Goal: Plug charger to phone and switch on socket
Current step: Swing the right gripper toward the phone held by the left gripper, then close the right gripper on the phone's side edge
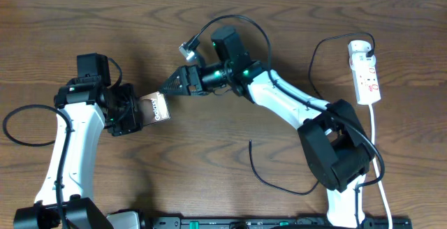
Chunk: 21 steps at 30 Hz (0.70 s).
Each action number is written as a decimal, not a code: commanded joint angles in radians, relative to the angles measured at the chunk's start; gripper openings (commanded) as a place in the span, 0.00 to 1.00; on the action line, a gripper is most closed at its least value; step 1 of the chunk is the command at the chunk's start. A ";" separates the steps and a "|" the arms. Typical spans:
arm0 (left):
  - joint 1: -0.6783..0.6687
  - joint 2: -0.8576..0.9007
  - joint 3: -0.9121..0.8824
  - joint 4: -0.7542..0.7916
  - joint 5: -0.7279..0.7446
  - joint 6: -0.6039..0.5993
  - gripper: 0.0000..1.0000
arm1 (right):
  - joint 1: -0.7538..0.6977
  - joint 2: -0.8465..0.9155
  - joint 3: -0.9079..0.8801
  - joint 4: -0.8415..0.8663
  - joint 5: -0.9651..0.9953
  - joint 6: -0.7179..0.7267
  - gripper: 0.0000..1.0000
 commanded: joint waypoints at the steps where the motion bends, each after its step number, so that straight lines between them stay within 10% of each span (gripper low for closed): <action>1: 0.000 -0.003 0.029 -0.003 0.019 -0.017 0.07 | 0.032 -0.016 0.009 -0.017 0.051 -0.018 0.99; 21: 0.000 -0.003 0.029 0.019 0.157 -0.036 0.07 | 0.110 -0.016 0.009 -0.071 0.141 -0.044 0.96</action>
